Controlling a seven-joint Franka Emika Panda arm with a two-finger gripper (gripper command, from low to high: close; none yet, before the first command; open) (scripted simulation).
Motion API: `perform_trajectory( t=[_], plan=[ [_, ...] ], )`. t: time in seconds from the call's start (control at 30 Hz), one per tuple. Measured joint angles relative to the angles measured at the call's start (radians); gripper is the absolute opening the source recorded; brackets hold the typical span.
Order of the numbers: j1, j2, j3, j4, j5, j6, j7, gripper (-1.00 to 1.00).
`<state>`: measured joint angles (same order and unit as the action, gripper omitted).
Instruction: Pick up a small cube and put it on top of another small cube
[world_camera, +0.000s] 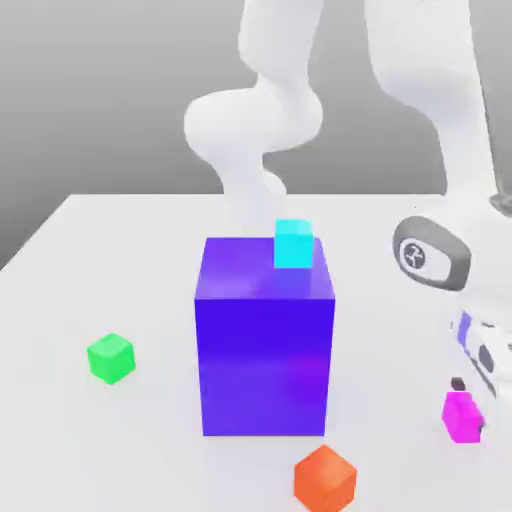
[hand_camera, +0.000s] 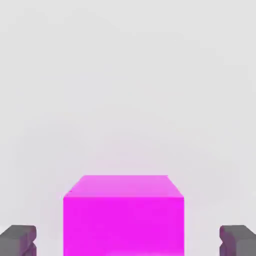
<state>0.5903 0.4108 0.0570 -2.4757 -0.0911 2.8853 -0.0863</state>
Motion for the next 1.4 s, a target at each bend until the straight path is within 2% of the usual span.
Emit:
perform_trajectory(
  t=[0.17, 0.33, 0.47, 0.8, 1.0, 1.4],
  plan=[
    [0.000, 0.003, 0.000, 0.001, -0.002, 0.001, 0.002, -1.00],
    [-0.020, -0.152, 0.027, -0.031, 0.033, -0.121, -0.024, -1.00],
    [-0.060, -0.213, 0.020, -0.012, 0.069, -0.126, -0.058, -1.00],
    [-0.389, -0.466, -0.155, -0.056, -0.099, -0.166, -0.498, -1.00],
    [-0.480, -0.565, -0.259, -0.125, -0.186, -0.207, -0.800, -1.00],
    [-0.628, -0.702, -0.540, -0.279, -0.321, -0.260, -1.426, -1.00]
  ],
)
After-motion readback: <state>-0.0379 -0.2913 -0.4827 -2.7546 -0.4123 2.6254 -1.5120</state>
